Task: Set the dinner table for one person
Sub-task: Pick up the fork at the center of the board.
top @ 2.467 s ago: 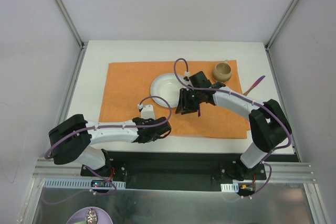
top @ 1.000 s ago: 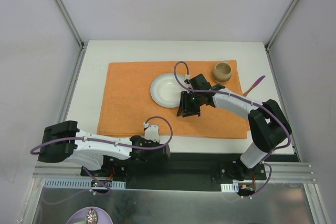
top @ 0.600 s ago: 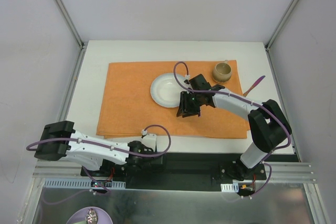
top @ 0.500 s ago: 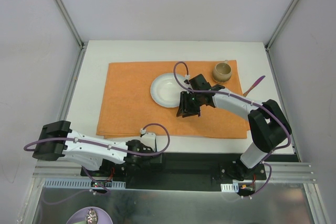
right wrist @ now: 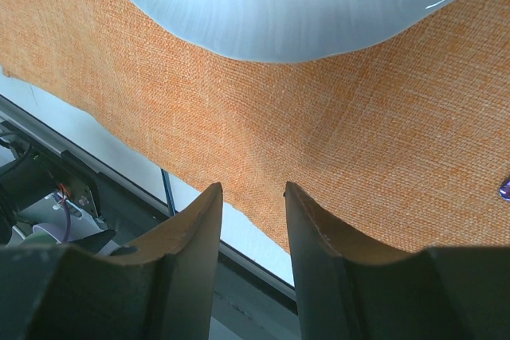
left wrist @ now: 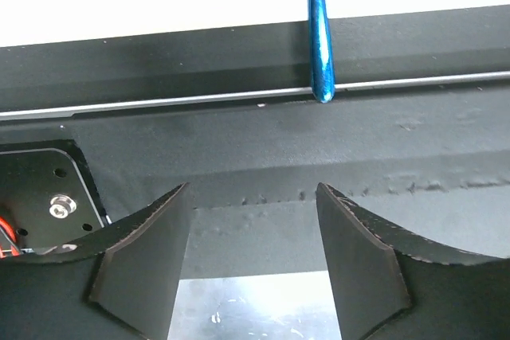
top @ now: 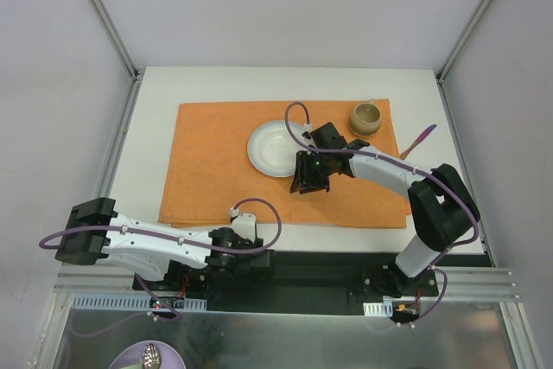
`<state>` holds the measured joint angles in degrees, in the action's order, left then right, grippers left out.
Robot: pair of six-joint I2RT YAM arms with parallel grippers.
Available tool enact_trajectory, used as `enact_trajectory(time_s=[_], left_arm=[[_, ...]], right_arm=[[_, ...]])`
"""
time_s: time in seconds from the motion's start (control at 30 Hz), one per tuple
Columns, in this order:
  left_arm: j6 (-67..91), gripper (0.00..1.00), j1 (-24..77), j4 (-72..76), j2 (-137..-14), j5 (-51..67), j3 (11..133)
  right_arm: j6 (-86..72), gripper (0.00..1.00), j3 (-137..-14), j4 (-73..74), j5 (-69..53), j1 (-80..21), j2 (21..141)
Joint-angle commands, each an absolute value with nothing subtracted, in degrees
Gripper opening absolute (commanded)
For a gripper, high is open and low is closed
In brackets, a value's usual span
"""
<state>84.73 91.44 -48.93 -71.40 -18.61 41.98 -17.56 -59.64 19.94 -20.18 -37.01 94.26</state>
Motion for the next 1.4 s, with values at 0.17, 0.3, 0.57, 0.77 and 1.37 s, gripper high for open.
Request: enact_trajectory(time_s=[0.17,0.3,0.57,0.77,1.37], left_arm=[[82.53,0.64,86.93,-47.73,-73.92,-22.94,44.65],[79.29,0.64,84.56,-44.04,-74.27,-22.42,43.77],[75.50,0.63,81.30,-38.06,-76.54,-21.53,43.07],[73.83,0.63,79.54,-34.37,-77.52,-20.74,41.58],[70.84,0.46,76.82,-28.22,-81.21,-19.51,38.76]], right_arm=[[-17.49,0.40,-61.35,20.57,-20.04,-37.35,93.08],[-17.40,0.40,-61.35,20.83,-19.95,-37.35,92.99],[-17.05,0.40,-61.17,21.09,-19.60,-37.35,92.99],[-16.79,0.40,-61.00,21.09,-19.51,-37.35,92.99],[-16.87,0.40,-60.12,21.18,-19.07,-37.35,92.46]])
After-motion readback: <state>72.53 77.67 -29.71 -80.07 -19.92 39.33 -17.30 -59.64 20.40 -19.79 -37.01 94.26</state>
